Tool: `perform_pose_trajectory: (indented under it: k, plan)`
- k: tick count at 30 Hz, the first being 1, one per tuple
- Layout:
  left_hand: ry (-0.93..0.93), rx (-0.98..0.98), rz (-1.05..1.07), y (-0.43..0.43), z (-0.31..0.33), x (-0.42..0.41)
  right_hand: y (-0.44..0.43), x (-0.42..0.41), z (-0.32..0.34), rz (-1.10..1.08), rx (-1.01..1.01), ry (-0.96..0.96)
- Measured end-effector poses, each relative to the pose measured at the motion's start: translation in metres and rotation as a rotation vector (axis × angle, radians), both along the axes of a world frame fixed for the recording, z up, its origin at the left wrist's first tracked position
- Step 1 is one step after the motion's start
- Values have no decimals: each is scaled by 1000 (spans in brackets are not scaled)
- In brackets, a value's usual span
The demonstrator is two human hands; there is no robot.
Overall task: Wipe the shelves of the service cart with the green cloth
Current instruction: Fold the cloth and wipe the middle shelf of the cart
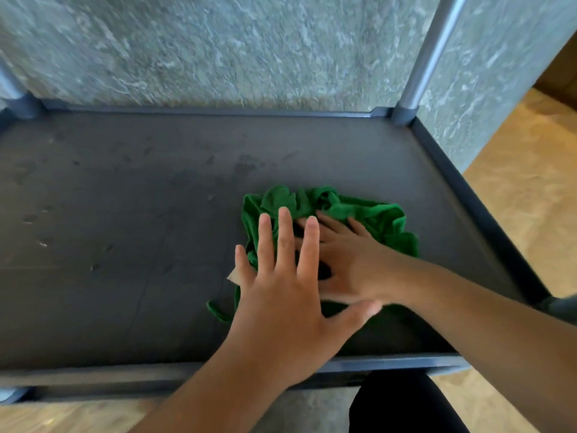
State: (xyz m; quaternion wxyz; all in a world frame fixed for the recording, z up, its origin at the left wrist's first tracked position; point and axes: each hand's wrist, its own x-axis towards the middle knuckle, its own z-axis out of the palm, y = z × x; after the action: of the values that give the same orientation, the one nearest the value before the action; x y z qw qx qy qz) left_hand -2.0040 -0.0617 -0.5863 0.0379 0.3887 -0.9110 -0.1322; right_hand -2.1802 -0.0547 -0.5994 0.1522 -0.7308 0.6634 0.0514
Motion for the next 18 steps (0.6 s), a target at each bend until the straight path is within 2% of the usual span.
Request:
perform_pose_trajectory:
  k: [5,11,14,16,18]
  plan:
    - [-59,28,-25,-1,0,-2,-81,-15,16,-274,19,63]
    - [-74,64,-27,-9,2,-10,-158,-74,11,-493,-114,65]
    - [-71,70,-30,-10,1,-11,-170,-113,22,-644,-135,150]
    - [-61,92,-8,-11,0,-12,-170,-131,25,-795,-120,114]
    - [-64,118,1,-12,-1,-13,-172,-138,22,-853,-84,92]
